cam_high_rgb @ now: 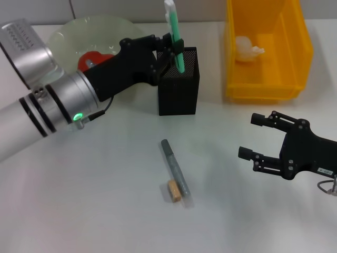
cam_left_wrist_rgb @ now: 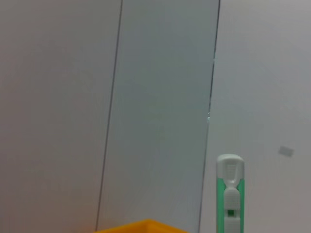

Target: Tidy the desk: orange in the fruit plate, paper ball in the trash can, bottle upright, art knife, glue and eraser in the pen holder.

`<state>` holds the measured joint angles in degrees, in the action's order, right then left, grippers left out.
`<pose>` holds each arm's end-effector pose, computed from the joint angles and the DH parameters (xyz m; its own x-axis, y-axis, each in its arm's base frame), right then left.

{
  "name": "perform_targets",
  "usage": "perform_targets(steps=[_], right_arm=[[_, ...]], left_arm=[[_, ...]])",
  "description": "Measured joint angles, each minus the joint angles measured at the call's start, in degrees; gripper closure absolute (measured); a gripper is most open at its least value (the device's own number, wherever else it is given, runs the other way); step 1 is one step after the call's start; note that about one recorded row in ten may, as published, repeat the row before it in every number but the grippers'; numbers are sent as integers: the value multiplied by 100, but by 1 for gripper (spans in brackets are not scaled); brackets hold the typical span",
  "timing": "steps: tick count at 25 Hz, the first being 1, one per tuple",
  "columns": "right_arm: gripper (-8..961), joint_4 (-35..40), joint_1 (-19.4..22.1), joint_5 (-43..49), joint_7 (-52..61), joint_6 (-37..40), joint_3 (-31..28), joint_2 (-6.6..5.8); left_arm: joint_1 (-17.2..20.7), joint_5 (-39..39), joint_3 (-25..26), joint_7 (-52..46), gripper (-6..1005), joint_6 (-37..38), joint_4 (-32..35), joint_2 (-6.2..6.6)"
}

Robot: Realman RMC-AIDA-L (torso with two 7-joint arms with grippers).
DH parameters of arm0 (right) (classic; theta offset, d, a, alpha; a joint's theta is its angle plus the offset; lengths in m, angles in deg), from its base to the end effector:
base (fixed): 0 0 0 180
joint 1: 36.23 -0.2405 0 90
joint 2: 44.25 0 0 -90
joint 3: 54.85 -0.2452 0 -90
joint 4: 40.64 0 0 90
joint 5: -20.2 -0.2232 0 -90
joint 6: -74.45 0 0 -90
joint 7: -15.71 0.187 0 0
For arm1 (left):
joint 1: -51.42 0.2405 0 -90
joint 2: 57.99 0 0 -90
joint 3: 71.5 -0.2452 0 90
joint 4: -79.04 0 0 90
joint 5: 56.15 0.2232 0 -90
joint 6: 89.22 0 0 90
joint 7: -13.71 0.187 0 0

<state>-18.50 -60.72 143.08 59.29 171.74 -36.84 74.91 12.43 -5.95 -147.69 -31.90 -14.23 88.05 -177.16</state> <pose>0.2838 0.2859 -0.0446 0.7836 -0.0594 -0.6184 -0.3155 -0.8955 -0.3138 -0.1827 0.3863 -0.0859 0.6455 0.0681 0.7607 0.4521 -0.8368 -0.3088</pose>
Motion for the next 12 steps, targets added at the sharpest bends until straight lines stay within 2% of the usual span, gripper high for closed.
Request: perform_targets(steps=[2, 12], right_arm=[[161, -1, -10, -10, -1, 0, 0, 2], [161, -78, -33, -54, -5, 0, 0, -5]], left_arm=[[-117, -118, -19, 14, 795, -253, -18, 0], [-243, -343, -39, 20, 795, -860, -87, 0]])
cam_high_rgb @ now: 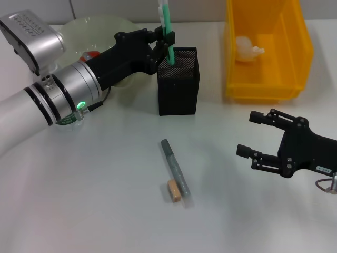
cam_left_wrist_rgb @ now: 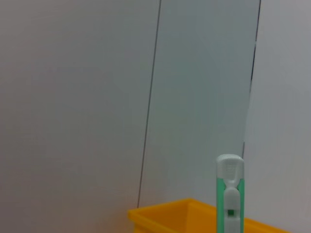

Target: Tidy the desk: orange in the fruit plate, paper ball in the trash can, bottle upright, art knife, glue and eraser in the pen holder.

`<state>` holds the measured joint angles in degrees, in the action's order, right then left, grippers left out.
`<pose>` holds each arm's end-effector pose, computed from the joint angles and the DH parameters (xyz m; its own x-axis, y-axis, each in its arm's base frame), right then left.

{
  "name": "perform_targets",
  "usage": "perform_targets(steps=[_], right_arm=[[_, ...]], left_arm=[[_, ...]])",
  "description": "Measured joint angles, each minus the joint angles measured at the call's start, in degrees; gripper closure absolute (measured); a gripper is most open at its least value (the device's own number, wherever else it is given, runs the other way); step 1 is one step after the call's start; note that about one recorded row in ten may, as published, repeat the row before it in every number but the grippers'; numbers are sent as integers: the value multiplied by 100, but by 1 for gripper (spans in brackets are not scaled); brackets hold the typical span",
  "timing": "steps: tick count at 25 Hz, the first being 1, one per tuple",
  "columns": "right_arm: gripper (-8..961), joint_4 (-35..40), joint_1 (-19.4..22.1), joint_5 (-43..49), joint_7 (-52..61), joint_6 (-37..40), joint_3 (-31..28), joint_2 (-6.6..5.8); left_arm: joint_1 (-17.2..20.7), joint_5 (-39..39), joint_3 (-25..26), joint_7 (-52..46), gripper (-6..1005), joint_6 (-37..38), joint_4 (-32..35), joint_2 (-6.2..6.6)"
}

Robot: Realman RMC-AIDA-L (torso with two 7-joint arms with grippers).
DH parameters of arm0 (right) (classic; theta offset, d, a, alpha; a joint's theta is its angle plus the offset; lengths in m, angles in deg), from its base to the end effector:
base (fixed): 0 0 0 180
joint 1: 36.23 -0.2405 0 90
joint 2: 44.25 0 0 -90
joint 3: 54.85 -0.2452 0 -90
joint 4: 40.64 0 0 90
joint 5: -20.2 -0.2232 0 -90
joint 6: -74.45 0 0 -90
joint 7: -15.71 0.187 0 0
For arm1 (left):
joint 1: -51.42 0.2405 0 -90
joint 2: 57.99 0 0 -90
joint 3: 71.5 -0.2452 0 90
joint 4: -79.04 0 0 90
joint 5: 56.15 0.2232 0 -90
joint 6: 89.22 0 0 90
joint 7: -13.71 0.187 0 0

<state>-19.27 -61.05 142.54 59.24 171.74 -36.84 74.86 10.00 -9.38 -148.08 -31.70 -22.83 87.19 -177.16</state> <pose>0.2807 0.2873 -0.0455 0.7747 -0.0573 -0.6298 -0.3188 -0.8955 -0.3107 -0.1908 0.4125 -0.0887 0.6815 0.1065 0.7240 0.5176 -0.7695 -0.3741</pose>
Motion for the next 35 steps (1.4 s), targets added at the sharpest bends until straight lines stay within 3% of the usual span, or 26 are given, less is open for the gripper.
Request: perform_targets(steps=[35], right_arm=[[161, -2, -21, 1, 32, -44, 19, -2]], left_arm=[[-36, 6, -226, 15, 792, -208, 3, -9]])
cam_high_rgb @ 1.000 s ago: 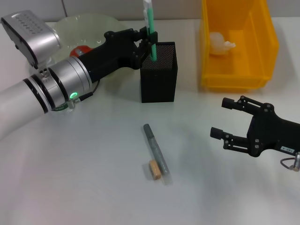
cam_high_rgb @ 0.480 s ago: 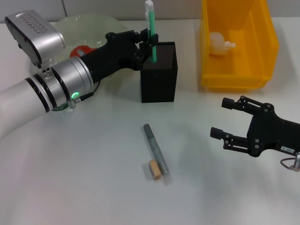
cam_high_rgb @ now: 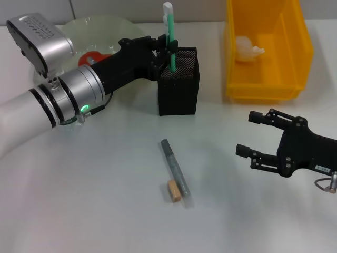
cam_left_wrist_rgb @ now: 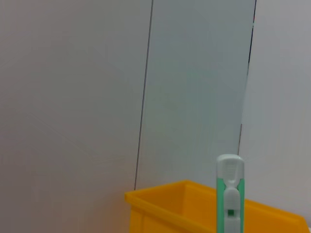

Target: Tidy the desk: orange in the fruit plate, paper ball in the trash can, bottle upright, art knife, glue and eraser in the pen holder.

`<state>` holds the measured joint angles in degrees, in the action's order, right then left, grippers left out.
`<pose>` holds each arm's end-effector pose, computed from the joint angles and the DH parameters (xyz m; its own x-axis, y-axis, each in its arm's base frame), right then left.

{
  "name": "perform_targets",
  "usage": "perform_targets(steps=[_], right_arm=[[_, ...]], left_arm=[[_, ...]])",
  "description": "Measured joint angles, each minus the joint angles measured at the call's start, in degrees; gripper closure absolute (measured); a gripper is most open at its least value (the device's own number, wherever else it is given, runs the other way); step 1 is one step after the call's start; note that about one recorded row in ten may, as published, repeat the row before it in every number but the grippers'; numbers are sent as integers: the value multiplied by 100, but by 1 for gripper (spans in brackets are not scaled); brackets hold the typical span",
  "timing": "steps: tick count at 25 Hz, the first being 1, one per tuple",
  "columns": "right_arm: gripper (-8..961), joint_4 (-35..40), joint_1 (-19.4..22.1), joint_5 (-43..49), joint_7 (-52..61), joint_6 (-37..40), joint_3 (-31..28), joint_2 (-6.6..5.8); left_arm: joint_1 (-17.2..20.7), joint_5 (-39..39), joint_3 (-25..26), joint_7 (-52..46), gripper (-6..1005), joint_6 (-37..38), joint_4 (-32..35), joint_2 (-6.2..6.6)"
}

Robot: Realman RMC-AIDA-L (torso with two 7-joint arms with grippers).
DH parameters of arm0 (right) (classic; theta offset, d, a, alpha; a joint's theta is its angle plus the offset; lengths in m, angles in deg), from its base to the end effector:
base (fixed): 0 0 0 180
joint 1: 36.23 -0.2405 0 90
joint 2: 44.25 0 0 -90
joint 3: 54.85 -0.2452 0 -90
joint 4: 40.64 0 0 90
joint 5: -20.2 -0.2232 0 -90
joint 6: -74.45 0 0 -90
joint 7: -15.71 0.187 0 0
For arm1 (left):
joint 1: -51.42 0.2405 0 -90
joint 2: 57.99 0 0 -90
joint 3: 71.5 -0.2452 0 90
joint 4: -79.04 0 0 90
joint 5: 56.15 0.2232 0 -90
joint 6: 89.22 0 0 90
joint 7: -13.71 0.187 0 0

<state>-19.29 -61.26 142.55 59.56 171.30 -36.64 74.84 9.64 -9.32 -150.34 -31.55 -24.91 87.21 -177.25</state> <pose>0.2808 0.2888 -0.0462 0.7771 -0.0625 -0.6262 -0.3208 -0.8954 -0.3088 -0.1932 0.4116 -0.0972 0.7145 0.1212 0.6891 0.5000 -0.7774 -0.3817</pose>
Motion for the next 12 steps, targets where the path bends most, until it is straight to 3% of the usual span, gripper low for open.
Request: perform_targets(steps=[12], right_arm=[[162, 0, 16, 0, -13, 0, -19, 0]], left_arm=[[27, -5, 0, -32, 791, 34, 0, 0]])
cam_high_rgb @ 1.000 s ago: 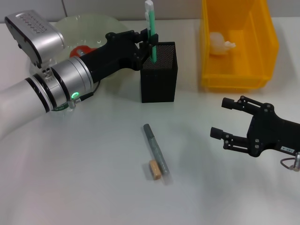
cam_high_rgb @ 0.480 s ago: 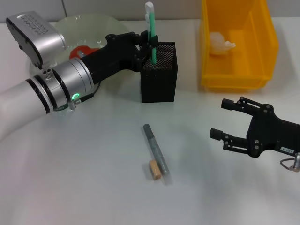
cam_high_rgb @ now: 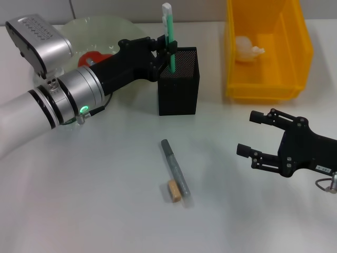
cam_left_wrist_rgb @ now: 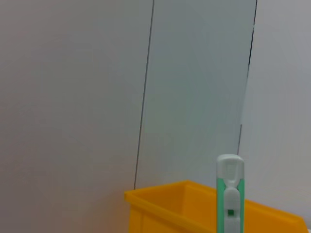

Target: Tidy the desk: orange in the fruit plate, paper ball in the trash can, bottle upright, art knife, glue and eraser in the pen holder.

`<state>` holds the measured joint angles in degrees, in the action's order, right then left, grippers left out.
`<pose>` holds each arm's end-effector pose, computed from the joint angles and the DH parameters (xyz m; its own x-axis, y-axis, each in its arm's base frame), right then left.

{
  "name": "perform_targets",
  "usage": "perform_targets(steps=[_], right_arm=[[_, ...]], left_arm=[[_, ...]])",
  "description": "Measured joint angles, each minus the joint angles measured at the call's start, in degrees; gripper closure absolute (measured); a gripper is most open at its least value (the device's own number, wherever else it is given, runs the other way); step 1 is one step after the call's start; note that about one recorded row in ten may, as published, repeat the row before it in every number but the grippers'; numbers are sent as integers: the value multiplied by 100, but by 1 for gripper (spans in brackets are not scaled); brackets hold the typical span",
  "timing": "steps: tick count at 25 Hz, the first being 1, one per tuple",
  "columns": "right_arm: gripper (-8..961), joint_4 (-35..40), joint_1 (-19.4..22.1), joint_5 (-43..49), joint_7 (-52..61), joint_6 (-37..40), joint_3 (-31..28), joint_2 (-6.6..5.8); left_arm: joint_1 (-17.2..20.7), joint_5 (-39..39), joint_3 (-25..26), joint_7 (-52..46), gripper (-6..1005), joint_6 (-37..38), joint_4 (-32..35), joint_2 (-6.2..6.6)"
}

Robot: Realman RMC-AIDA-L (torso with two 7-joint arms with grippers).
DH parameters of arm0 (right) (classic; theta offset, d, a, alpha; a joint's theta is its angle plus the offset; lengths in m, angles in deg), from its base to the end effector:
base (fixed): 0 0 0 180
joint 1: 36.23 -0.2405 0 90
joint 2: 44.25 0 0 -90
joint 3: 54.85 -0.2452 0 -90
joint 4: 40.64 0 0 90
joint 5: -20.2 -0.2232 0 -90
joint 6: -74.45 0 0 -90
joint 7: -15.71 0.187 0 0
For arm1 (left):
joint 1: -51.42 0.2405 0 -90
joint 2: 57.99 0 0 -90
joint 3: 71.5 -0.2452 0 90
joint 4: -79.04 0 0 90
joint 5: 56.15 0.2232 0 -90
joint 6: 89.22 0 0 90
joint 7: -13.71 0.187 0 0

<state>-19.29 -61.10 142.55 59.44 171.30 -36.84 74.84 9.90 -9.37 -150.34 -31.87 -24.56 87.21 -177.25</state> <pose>0.2817 0.2884 -0.0458 0.7767 -0.0623 -0.6268 -0.3236 -0.8932 -0.3122 -0.1941 0.4103 -0.0968 0.7085 0.1261 0.6943 0.5059 -0.7767 -0.3752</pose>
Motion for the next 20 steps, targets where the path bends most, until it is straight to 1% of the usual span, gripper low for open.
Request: perform_targets(steps=[15, 20], right_arm=[[161, 0, 36, -18, -15, -4, -13, 0], [162, 0, 58, -137, 6, -137, -149, 0]], left_arm=[[12, -3, -18, -26, 790, 21, 0, 0], [12, -3, -17, -28, 789, 32, 0, 0]])
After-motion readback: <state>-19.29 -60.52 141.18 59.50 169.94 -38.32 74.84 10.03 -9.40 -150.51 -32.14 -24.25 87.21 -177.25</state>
